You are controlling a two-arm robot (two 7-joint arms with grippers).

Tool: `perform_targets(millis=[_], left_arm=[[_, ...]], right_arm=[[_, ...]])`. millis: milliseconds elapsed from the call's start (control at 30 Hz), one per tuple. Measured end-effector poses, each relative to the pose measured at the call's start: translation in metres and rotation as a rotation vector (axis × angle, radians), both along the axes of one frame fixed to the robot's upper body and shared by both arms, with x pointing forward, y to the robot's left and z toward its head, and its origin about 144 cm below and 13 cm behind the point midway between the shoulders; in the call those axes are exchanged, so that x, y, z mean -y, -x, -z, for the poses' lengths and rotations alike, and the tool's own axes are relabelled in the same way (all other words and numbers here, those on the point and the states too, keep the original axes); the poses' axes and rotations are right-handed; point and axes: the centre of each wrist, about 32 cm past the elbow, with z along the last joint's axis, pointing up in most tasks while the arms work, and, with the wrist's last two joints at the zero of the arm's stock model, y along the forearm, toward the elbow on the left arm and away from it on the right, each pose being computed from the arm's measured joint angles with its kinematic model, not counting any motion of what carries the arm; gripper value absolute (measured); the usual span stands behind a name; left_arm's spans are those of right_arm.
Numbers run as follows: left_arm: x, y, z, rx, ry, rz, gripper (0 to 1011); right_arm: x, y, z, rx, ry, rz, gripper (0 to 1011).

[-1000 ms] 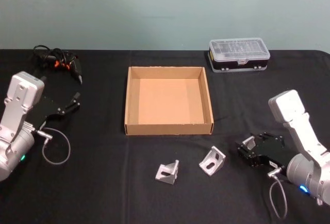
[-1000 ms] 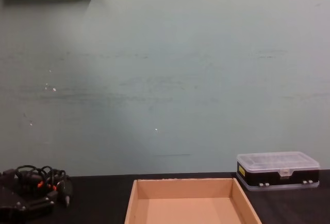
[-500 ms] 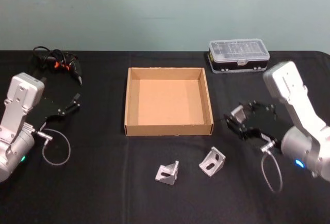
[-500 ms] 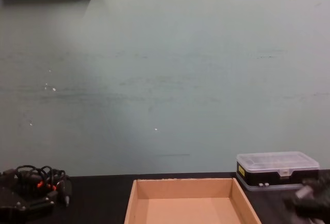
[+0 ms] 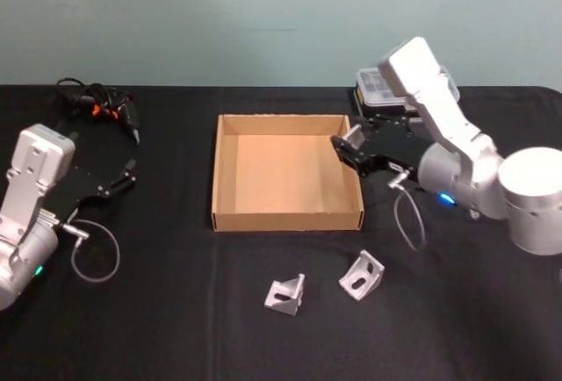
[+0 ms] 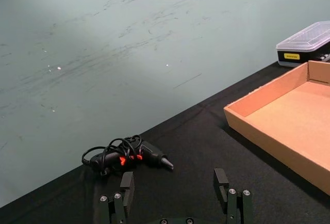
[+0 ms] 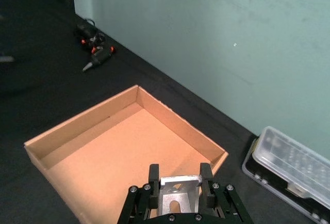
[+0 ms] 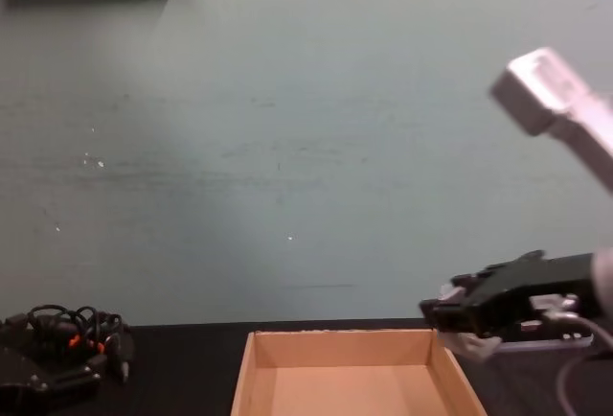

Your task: Use one hand to pick up the angle iron from the table and place it into the box.

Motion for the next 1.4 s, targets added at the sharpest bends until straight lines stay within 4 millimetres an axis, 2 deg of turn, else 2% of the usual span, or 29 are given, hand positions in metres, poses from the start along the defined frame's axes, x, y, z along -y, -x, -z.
perform_targets(millis=[200,533,900,1400], left_arm=[[0.0,0.0,0.0,0.0,0.0,0.0,1011],[0.0,0.0,0.0,0.0,0.0,0.0,1011],[0.0,0.0,0.0,0.0,0.0,0.0,1011],[0.0,0.0,0.0,0.0,0.0,0.0,1011]], right_arm=[[-0.019,-0.036,0.009,-0.04,-0.001,-0.017,478],[-0.045,-0.068,0.024,-0.048,-0.031,-0.066,478],[-0.063,-0.085,0.033,-0.081,-0.02,-0.046,478],[-0.063,-0.089,0.037,-0.109,-0.018,-0.023,478]])
